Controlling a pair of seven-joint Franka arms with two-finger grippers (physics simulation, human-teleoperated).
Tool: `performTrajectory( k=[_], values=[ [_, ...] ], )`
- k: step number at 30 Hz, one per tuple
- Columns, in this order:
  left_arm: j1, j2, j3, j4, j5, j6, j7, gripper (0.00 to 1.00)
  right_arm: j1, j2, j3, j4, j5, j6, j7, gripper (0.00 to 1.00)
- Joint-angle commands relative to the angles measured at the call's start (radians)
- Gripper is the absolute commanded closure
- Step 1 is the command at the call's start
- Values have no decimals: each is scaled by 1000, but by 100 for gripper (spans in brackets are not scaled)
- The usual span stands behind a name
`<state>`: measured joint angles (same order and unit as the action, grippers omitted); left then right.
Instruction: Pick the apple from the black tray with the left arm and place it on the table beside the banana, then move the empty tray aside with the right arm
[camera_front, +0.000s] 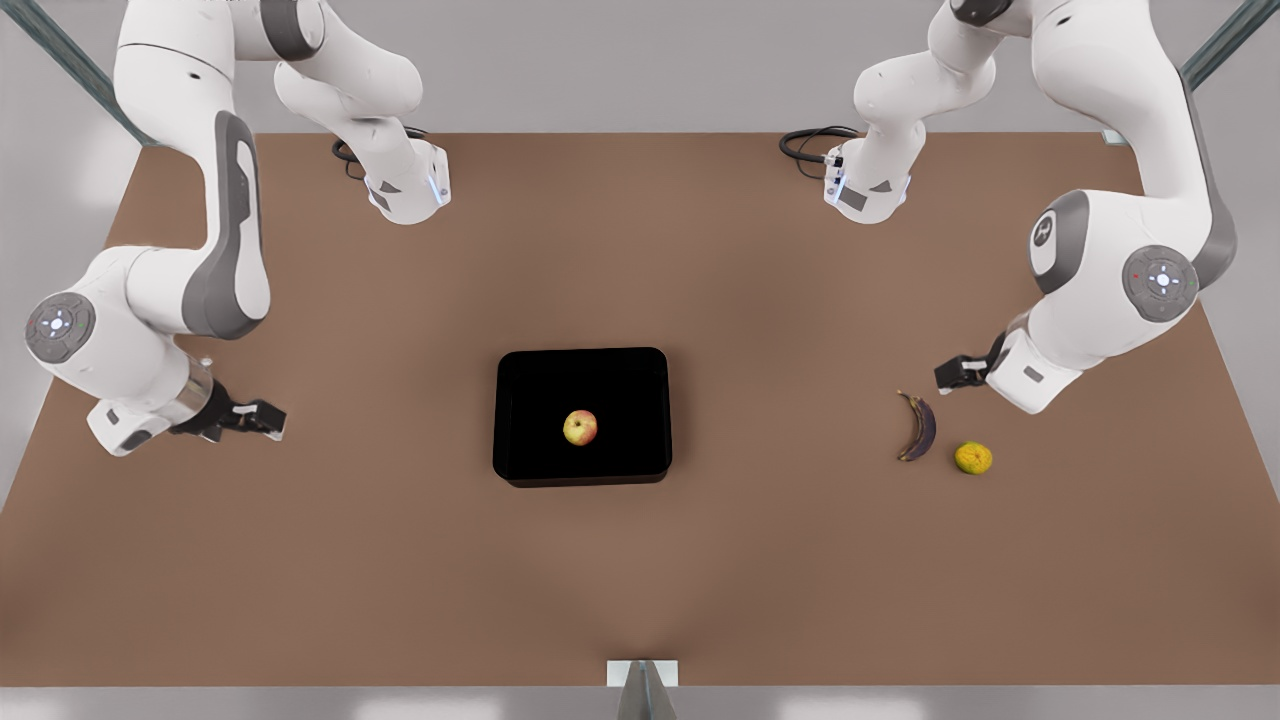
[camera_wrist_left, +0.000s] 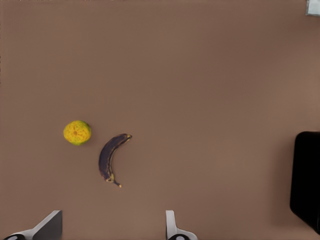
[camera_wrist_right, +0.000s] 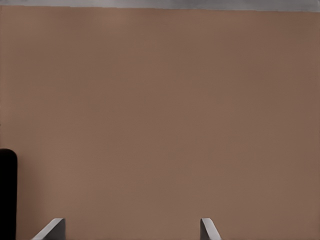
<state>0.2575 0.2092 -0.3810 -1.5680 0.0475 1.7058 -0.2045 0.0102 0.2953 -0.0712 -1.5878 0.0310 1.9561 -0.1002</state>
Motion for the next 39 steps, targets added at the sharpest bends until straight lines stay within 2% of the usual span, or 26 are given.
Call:
performTrajectory(
  k=[1,3,5,8,10,12,13,14,16,18,19,26,30,34,39],
  values=[
    [-1,-1,-1,3,5,54,-154,0,2,7,1,11,0,141,-81,0],
    [-3,-1,-4,9,0,55,-156,0,4,7,4,11,-3,141,-82,0],
    [-21,102,-33,32,-63,129,-154,0,2,56,4,15,-3,144,-82,0],
    [-285,179,-39,135,89,123,-404,0,1,243,2,137,-2,145,-90,0],
    [-418,248,-39,221,106,129,-628,0,1,239,1,178,-2,127,-85,0],
    [-613,420,-36,379,282,130,-914,0,1,144,1,193,-5,-15,-85,0],
    [-670,490,-36,447,316,130,-980,0,-1,137,-13,195,-2,-22,-85,0],
    [-737,515,-32,451,319,130,-1027,0,-1,137,-2,195,-2,-22,-84,0],
    [-825,559,-15,473,319,256,-1173,0,-9,137,-13,209,3,-23,-85,0],
    [-923,665,4,585,334,275,-1204,0,-12,137,-15,209,6,-26,-85,0],
    [-977,690,34,583,357,304,-1228,0,-12,137,-9,209,6,-26,-85,0],
    [-992,785,114,598,361,434,-1190,0,-10,139,-4,209,4,-26,-82,0],
    [-1001,855,145,678,361,477,-1179,0,-10,139,-4,209,1,-26,-82,0],
    [-1028,883,175,695,368,548,-1181,0,-10,139,-4,209,0,-26,-82,0],
    [-1044,883,189,692,370,534,-1171,0,-6,142,1,212,-2,-25,-79,0]
  ],
)
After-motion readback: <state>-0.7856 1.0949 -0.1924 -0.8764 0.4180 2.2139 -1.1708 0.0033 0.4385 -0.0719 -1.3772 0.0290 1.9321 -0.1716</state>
